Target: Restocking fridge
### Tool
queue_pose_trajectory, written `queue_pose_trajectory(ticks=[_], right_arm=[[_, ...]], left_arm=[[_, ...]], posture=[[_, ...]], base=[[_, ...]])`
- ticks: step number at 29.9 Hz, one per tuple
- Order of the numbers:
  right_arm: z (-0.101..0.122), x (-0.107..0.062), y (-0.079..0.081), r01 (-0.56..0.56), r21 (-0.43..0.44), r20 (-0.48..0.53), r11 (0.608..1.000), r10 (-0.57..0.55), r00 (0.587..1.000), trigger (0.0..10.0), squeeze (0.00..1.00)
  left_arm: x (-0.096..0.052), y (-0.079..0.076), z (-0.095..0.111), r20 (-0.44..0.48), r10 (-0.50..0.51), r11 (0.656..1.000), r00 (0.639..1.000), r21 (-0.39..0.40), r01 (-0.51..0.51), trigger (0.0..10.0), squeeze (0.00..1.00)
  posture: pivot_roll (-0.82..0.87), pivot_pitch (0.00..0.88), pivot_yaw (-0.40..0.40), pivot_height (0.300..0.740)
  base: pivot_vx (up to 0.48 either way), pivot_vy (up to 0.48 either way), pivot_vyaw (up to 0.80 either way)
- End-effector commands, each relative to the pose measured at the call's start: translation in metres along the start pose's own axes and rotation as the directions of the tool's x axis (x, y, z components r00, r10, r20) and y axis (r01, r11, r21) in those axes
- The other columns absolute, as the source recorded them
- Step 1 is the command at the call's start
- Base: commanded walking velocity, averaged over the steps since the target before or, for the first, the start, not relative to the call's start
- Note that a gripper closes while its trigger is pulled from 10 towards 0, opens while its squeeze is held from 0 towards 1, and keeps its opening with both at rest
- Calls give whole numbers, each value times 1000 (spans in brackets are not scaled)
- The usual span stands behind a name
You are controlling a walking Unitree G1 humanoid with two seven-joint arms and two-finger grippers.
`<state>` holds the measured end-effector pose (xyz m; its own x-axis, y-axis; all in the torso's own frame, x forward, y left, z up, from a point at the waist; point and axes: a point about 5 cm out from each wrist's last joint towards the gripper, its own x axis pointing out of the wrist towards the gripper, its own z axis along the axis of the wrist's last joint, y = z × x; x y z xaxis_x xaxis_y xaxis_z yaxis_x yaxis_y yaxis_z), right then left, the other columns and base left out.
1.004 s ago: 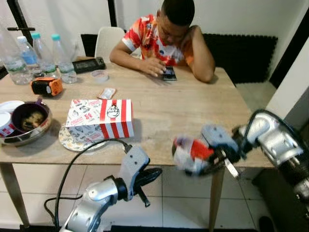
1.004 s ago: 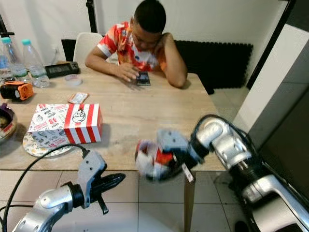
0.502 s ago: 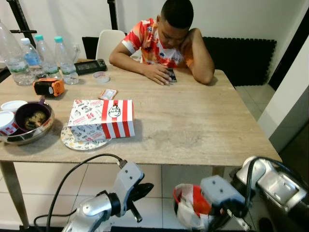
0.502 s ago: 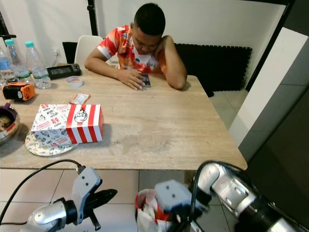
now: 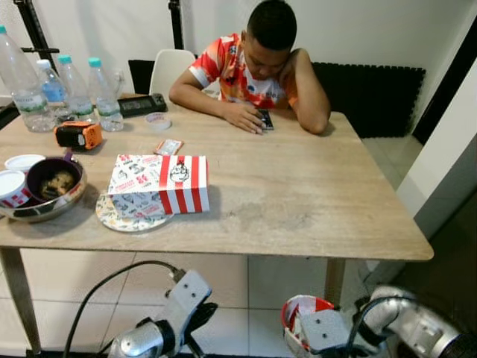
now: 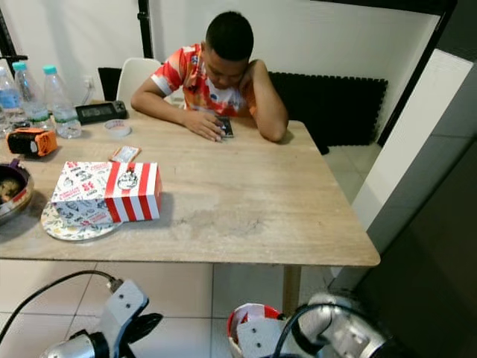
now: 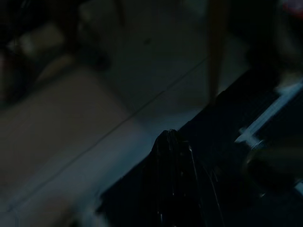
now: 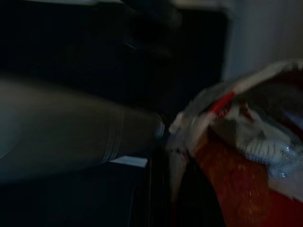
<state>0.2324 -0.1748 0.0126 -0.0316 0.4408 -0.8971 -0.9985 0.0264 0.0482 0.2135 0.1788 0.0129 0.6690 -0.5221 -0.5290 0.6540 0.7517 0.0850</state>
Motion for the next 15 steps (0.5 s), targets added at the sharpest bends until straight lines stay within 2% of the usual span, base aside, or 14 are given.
queue_pose_trajectory(ticks=[1,3,4,7,8,9,10,13,15], right_arm=[[-13,5,0,79,41,-25,996,-78,997,0,0],[-26,17,4,158,103,-58,982,-152,987,0,0],[-26,17,4,158,103,-58,982,-152,987,0,0],[-46,36,15,275,202,-131,940,-253,959,0,0],[-46,36,15,275,202,-131,940,-253,959,0,0],[-52,43,20,322,239,-159,916,-290,944,0,0],[-52,43,20,322,239,-159,916,-290,944,0,0],[-60,55,29,409,304,-218,860,-355,909,0,0],[-65,62,37,454,387,-260,802,-378,889,0,0]], left_arm=[[0,-2,-13,-41,47,999,998,-16,-47,10000,0],[-1,-2,-25,-73,95,994,993,-49,-99,10000,0],[-1,-2,-25,-73,95,994,993,-49,-99,10000,0],[-2,-3,-47,-149,161,975,976,-130,-181,10000,0],[-2,-3,-47,-149,161,975,976,-130,-181,10000,0],[-1,-4,-58,-192,194,962,962,-157,-225,10000,0],[-1,-4,-58,-192,194,962,962,-157,-225,10000,0],[1,-3,-77,-284,276,909,918,-232,-346,10000,0],[1,-4,-88,-346,312,886,885,-231,-403,10000,0]], posture=[[76,0,-62,740],[73,0,-56,740],[73,0,-56,740],[68,0,-48,740],[68,0,-48,740],[67,0,-46,740],[67,0,-46,740],[56,0,-35,740],[50,0,-29,740]], base=[[0,0,0],[0,0,0],[0,0,0],[0,0,0],[0,0,0],[0,0,0],[0,0,0],[0,0,0],[0,0,0]])
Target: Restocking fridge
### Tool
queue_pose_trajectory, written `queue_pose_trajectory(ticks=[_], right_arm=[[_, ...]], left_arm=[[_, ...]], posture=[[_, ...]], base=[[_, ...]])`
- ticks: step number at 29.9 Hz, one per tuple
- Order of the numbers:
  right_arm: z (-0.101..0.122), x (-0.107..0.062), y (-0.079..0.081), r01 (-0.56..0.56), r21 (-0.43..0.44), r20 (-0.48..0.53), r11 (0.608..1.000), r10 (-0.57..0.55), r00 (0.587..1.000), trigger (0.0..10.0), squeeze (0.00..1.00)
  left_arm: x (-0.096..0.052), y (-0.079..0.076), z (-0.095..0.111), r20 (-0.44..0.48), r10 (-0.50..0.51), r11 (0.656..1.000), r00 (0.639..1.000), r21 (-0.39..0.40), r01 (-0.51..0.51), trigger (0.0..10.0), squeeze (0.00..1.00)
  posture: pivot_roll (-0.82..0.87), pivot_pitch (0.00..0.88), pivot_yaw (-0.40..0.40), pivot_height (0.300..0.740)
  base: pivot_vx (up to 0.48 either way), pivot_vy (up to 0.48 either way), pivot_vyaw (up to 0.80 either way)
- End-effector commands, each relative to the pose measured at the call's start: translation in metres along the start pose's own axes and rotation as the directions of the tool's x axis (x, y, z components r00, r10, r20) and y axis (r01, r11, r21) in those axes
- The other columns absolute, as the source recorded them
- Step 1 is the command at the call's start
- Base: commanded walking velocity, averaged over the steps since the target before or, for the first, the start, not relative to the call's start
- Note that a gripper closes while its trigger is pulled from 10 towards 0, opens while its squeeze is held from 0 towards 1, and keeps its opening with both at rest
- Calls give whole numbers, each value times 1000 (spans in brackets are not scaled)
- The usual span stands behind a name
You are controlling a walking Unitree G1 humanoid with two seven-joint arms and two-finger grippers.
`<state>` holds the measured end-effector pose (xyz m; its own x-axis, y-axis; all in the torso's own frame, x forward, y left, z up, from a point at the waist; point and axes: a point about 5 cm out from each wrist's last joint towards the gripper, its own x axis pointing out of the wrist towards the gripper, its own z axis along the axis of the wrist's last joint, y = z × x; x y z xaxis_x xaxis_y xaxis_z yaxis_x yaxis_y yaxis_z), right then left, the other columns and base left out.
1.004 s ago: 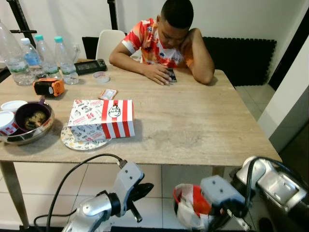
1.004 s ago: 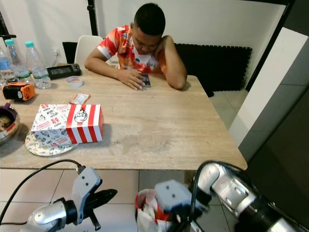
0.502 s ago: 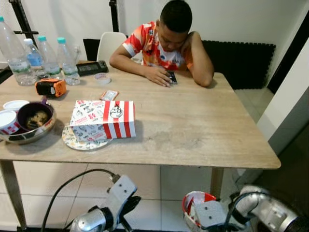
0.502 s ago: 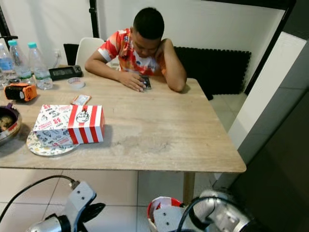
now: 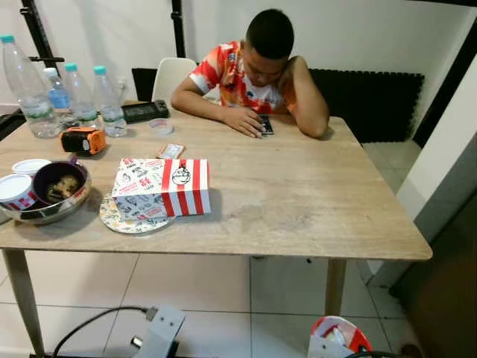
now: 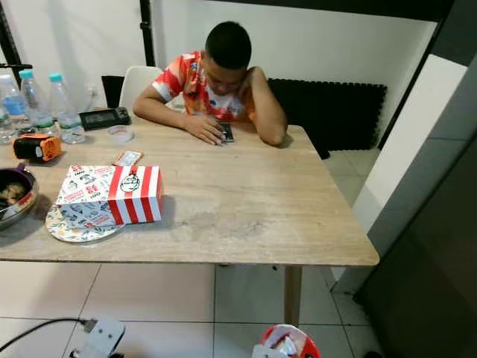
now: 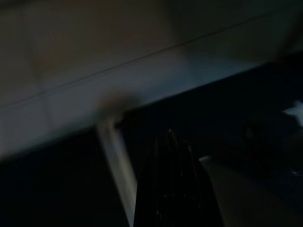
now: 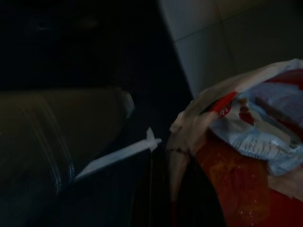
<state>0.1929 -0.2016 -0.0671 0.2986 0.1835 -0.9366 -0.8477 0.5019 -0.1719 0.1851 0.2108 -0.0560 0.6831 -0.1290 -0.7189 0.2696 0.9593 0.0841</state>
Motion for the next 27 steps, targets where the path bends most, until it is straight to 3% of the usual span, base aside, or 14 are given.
queue_pose_trajectory(ticks=[1,4,9,18,19,20,21,24,25,26,27], right_arm=[[-5,1,1,52,70,-11,996,-52,999,0,0],[-11,6,10,108,179,-54,978,-100,994,0,0],[-15,10,14,190,215,-109,958,-170,979,0,0],[-10,12,11,256,288,-129,923,-228,965,0,0],[-7,12,10,263,280,-122,923,-237,964,627,0],[-6,12,9,270,274,-118,923,-246,962,627,0],[-5,12,7,287,263,-115,921,-266,957,1765,0],[-4,12,6,300,256,-114,919,-279,953,1961,0],[-4,11,5,320,262,-120,911,-298,947,3686,0],[-4,11,5,320,262,-120,911,-298,947,3686,0],[-4,11,4,342,258,-126,904,-319,939,10000,0]], left_arm=[[2,-2,-7,-27,35,999,999,-24,-36,10000,0],[4,-5,-20,-88,48,997,995,-55,-53,10000,0],[8,-10,-28,-161,86,989,983,-109,-105,10000,0],[25,-43,-9,-149,85,989,985,-106,-102,10000,0],[24,-40,-10,-147,95,987,985,-115,-113,10000,0],[24,-38,-11,-147,104,985,984,-121,-122,10000,0],[23,-35,-13,-151,114,984,982,-116,-132,10000,0],[22,-33,-14,-153,120,984,981,-112,-138,10000,0],[21,-32,-16,-158,122,984,980,-108,-140,10000,0],[21,-32,-16,-158,122,984,980,-108,-140,10000,0],[21,-33,-17,-160,127,983,979,-112,-146,10000,0]], posture=[[50,0,-29,740],[45,0,-23,740],[53,0,-30,740],[48,0,-47,740],[51,0,-53,740],[51,0,-53,740],[53,0,-55,740],[53,0,-55,740],[53,0,-55,740],[53,0,-55,740],[58,0,-56,740]], base=[[0,0,0],[0,0,0],[0,0,0],[0,0,0],[0,0,0],[0,0,0],[0,0,0],[0,0,0],[0,0,0],[0,0,0],[0,0,0]])
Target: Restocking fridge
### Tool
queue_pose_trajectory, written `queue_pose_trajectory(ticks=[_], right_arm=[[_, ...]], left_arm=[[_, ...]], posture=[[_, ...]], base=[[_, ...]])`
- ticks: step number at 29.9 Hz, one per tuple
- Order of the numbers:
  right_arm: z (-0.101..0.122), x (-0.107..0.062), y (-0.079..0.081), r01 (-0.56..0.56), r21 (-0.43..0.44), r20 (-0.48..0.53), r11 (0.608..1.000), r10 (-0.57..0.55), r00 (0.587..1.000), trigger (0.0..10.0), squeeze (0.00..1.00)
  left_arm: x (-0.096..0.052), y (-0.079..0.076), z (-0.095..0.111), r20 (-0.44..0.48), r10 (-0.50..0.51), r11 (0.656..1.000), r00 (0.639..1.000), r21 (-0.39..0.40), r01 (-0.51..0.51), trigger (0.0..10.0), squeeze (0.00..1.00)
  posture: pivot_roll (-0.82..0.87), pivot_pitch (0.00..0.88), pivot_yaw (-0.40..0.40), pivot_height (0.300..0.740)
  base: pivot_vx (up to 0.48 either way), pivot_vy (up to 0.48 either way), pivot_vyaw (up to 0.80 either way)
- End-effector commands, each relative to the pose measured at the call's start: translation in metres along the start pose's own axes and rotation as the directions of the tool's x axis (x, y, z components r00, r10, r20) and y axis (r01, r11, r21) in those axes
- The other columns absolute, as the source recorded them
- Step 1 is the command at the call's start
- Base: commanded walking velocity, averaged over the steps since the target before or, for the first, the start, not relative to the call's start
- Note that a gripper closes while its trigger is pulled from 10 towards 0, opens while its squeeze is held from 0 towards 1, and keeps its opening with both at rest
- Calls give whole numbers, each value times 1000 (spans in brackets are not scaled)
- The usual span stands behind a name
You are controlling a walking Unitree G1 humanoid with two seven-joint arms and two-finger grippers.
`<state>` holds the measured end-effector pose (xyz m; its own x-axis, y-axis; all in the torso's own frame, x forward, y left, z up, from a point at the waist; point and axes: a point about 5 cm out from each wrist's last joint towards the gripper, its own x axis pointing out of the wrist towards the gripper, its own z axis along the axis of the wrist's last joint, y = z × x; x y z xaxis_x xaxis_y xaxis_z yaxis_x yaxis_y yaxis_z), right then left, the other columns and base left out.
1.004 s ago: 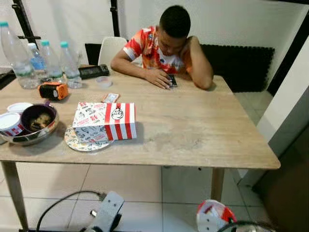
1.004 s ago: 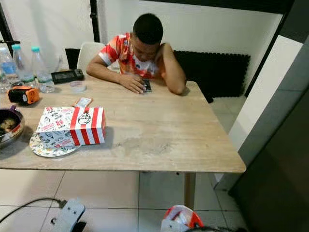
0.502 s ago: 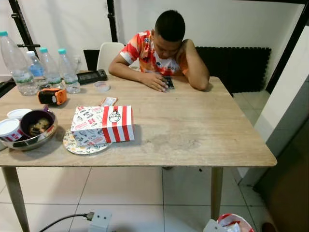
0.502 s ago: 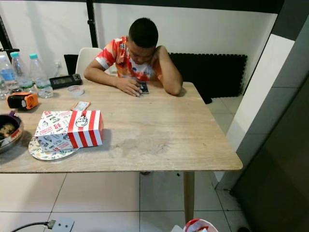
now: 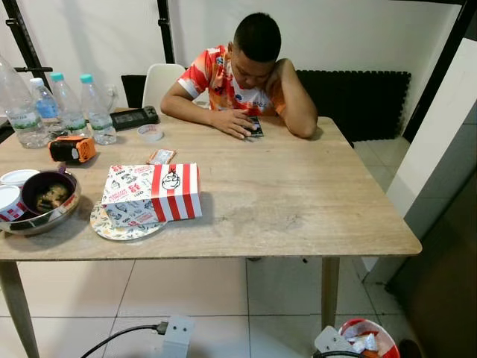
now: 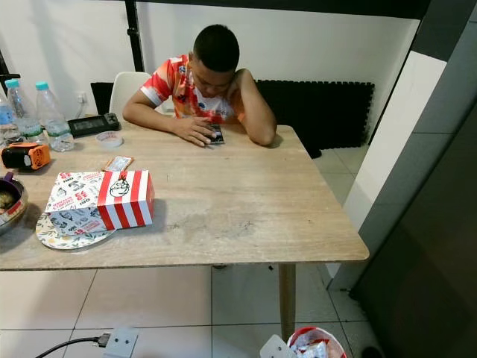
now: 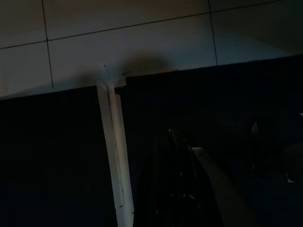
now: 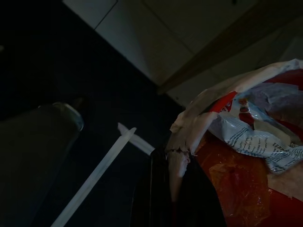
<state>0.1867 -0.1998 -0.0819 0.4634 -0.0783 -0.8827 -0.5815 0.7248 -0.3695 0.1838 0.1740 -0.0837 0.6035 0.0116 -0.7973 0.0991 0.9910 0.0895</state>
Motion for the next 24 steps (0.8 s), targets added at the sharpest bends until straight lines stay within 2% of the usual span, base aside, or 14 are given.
queue_pose_trajectory(ticks=[1,11,12,13,18,24], right_arm=[[3,0,-4,50,14,17,999,-50,999,10000,0],[10,1,1,66,47,29,997,-67,997,10000,0],[10,1,1,64,60,31,996,-66,997,10000,0],[14,1,6,42,147,49,988,-49,998,10000,0],[17,1,6,60,184,54,981,-71,996,10000,0],[12,1,14,-4,212,38,977,-4,999,10000,0]], left_arm=[[-1,6,-5,-13,26,1000,1000,-4,-26,10000,0],[-2,10,-4,10,35,999,999,-2,-35,10000,0],[-2,10,-3,18,29,1000,999,-10,-29,10000,0],[-2,10,-3,19,17,1000,1000,10,-17,10000,0],[-2,6,-4,14,-22,999,1000,39,21,10000,0],[-2,5,-5,14,-12,1000,1000,-14,12,10000,0]], posture=[[58,0,-57,740],[73,0,-64,740],[64,0,-55,740],[45,0,-38,740],[33,0,-33,740],[49,0,-52,740]], base=[[0,0,0],[0,0,0],[0,0,0],[0,0,0],[0,0,0],[0,0,0]])
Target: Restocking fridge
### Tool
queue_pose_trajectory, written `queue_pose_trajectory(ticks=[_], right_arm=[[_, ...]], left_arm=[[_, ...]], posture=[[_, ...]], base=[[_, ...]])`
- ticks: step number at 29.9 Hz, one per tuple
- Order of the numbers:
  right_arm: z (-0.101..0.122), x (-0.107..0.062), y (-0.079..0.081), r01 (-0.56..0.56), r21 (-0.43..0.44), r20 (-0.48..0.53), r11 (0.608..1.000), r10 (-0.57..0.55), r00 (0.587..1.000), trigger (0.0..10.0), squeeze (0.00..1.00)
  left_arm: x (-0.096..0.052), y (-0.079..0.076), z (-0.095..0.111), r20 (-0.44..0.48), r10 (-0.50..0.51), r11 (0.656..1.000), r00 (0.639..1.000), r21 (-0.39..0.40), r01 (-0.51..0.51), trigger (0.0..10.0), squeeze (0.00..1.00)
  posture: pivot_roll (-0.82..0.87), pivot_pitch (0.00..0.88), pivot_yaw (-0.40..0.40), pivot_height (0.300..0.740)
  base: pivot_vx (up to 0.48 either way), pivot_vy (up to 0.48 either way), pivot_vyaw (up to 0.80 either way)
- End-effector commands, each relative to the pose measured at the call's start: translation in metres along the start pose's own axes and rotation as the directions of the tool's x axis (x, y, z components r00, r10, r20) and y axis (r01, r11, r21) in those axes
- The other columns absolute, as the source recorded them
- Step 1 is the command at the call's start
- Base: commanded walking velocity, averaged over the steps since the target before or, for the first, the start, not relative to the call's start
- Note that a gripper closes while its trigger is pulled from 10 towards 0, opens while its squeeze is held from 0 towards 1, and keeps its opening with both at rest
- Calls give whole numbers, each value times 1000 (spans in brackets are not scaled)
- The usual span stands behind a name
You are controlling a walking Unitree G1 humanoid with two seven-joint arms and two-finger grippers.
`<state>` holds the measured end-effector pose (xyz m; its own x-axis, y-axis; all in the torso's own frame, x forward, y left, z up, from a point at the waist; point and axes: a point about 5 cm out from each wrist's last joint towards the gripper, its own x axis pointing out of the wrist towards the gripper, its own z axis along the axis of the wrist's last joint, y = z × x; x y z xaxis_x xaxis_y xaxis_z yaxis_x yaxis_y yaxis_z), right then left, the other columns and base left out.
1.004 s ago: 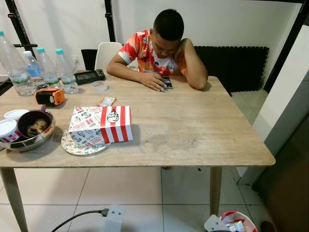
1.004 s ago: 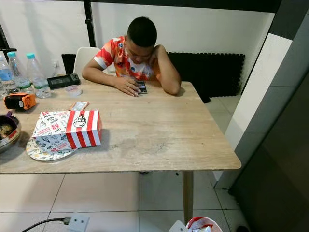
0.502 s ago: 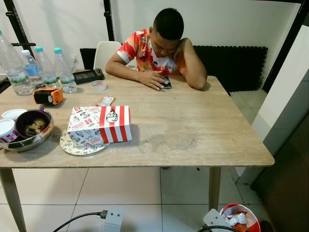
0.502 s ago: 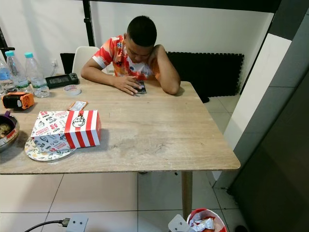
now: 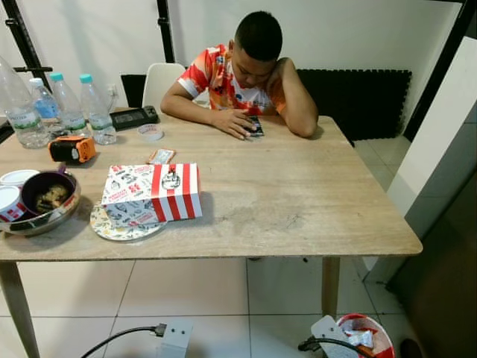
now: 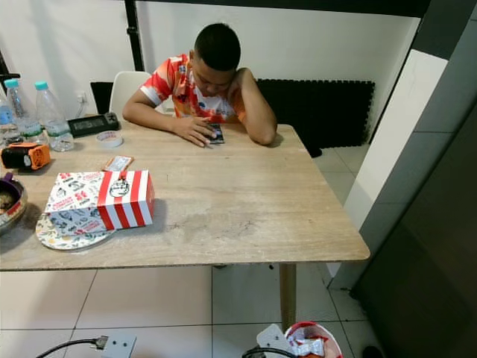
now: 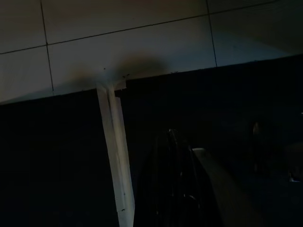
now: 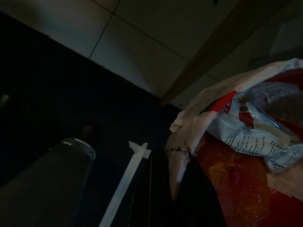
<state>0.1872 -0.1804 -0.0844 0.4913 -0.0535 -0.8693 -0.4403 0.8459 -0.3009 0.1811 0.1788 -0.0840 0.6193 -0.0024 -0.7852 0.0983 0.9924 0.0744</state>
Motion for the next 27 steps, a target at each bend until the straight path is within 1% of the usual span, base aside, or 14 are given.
queue_pose_trajectory(ticks=[1,2,7,8,9,14,20,21,24,27], right_arm=[[-1,0,0,-4,25,-4,1000,4,1000,10000,0],[-1,0,3,-12,49,-1,999,13,1000,10000,0],[-4,0,6,-13,26,-22,1000,14,1000,10000,0],[-5,0,7,-9,49,-25,999,10,1000,10000,0],[-5,0,7,-8,52,-25,999,9,1000,10000,0],[-7,-1,5,-5,47,-25,999,6,1000,10000,0],[-7,-1,8,-2,49,-22,999,3,1000,10000,0],[-7,-1,9,-2,51,-21,999,3,1000,10000,0],[-7,-1,10,-5,56,-17,998,6,1000,10000,0],[-6,-1,11,-7,59,-14,998,8,1000,10000,0]], left_arm=[[-1,1,-3,-12,0,1000,1000,-15,-1,10000,0],[1,1,3,-4,-1,1000,1000,-21,1,10000,0],[2,0,8,1,-4,1000,1000,1,4,10000,0],[2,0,8,-1,-8,1000,1000,19,8,10000,0],[2,0,8,-1,-8,1000,1000,21,8,10000,0],[3,1,10,-1,-9,999,1000,36,9,10000,0],[4,-5,15,13,-19,999,1000,42,18,10000,0],[4,-10,12,17,-26,999,1000,40,25,10000,0],[2,-15,6,14,-31,999,999,38,31,10000,0],[2,-15,4,11,-31,999,999,38,31,10000,0]], posture=[[53,0,-54,740],[56,0,-54,740],[58,0,-49,740],[52,0,-46,740],[52,0,-46,740],[47,0,-41,740],[41,0,-34,740],[38,0,-33,740],[36,0,-33,740],[34,0,-32,740]], base=[[0,0,0],[0,0,0],[0,0,0],[0,0,-800],[0,0,-800],[0,0,-800],[0,0,-800],[0,0,-800],[0,0,-800],[0,0,-800]])
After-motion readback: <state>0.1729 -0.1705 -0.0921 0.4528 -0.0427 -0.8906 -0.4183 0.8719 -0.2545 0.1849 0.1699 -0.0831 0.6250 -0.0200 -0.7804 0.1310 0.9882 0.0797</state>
